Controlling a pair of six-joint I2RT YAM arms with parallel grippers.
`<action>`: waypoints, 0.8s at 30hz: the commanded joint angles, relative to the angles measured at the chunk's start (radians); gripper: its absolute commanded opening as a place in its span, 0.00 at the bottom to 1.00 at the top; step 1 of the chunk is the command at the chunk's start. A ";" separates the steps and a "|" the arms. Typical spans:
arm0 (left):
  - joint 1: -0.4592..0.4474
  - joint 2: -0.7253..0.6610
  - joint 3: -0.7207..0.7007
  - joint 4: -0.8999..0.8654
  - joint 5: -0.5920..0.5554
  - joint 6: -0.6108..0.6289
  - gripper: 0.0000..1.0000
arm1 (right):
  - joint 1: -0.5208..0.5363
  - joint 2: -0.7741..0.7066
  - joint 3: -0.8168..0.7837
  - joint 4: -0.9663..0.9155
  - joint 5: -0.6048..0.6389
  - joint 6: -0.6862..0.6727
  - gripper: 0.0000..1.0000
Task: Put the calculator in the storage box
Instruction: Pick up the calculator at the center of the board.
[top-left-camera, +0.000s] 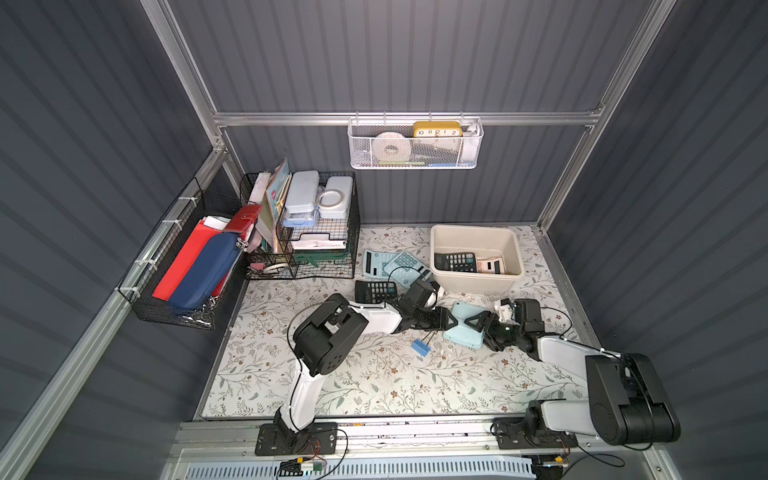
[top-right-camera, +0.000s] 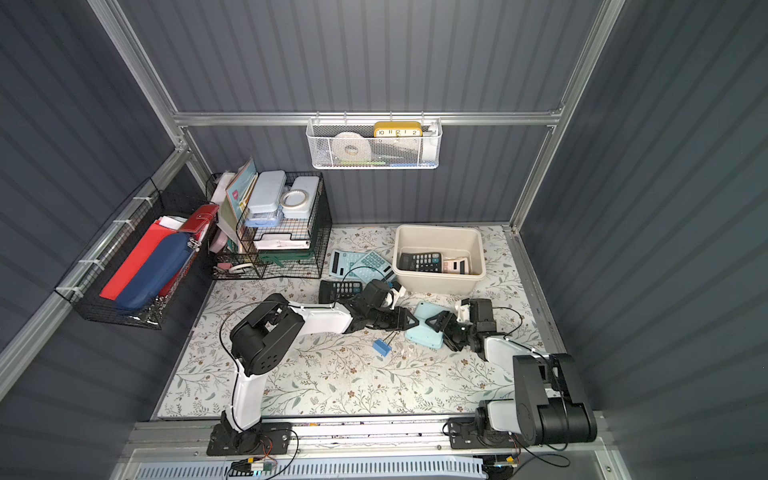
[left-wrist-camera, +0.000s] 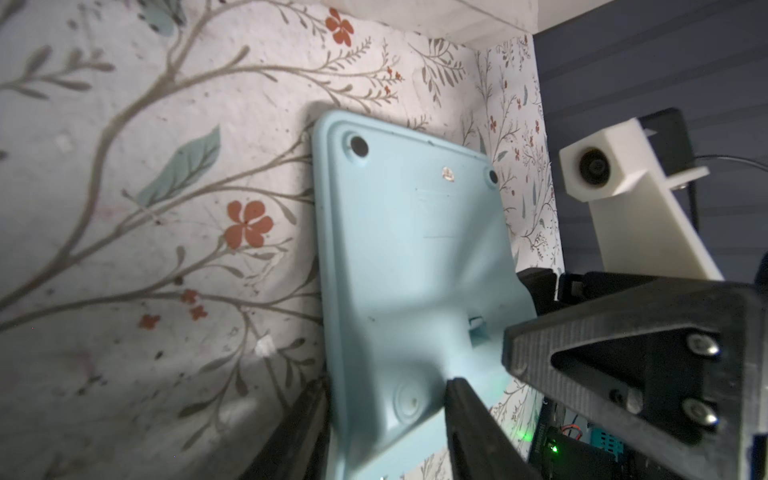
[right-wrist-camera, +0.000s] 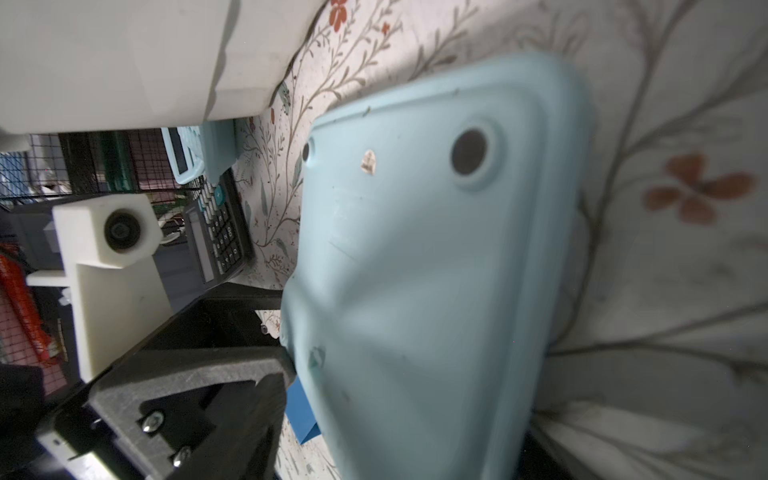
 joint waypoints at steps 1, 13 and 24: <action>-0.004 -0.012 -0.013 0.038 0.072 0.006 0.46 | 0.005 -0.065 0.004 0.093 -0.077 0.022 0.66; -0.005 -0.082 -0.009 -0.006 0.051 -0.010 0.46 | 0.012 -0.193 0.016 -0.066 -0.034 -0.025 0.31; -0.004 -0.296 0.008 -0.221 -0.041 0.005 0.59 | 0.127 -0.436 0.106 -0.395 0.116 -0.139 0.27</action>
